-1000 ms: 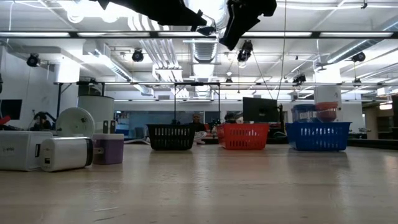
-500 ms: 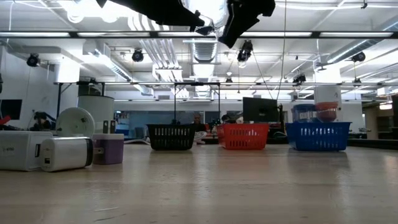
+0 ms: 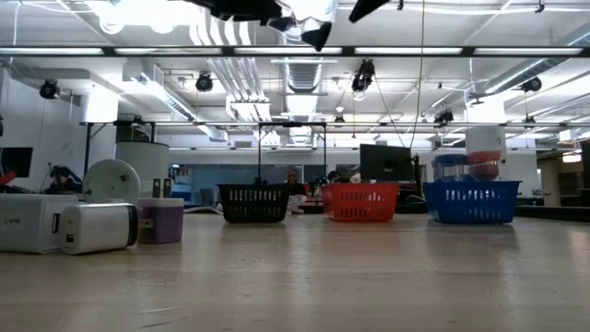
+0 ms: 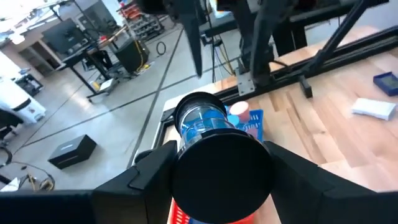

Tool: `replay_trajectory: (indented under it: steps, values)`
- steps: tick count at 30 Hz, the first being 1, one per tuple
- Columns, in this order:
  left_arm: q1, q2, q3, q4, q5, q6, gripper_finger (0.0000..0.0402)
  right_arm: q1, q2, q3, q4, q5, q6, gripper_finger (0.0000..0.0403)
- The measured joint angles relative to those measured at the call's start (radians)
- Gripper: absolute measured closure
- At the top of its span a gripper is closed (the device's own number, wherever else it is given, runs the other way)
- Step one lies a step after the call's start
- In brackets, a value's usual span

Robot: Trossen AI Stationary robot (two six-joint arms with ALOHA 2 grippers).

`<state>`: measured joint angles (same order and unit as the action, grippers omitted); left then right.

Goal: Pick & Place Office items
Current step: Put the blue hourglass into the blue bin

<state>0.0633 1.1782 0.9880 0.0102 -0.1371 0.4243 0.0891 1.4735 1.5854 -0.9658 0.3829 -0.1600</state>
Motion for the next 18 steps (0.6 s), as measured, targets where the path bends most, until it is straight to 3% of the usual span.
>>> replay_trajectory:
  steps: [5,13,18]
  values:
    - [0.001,-0.067,-0.049,0.002,0.008,-0.022,0.0186,0.001,-0.136,-0.129,0.195,-0.134,-0.044,0.0161]
    - [0.0,-0.178,-0.146,0.034,0.05,-0.064,0.0186,-0.004,-0.452,-0.508,0.666,-0.37,-0.086,0.0166]
    - [0.0,-0.233,-0.212,0.076,0.057,-0.084,0.0186,-0.004,-0.646,-0.732,0.814,-0.398,-0.085,0.0166]
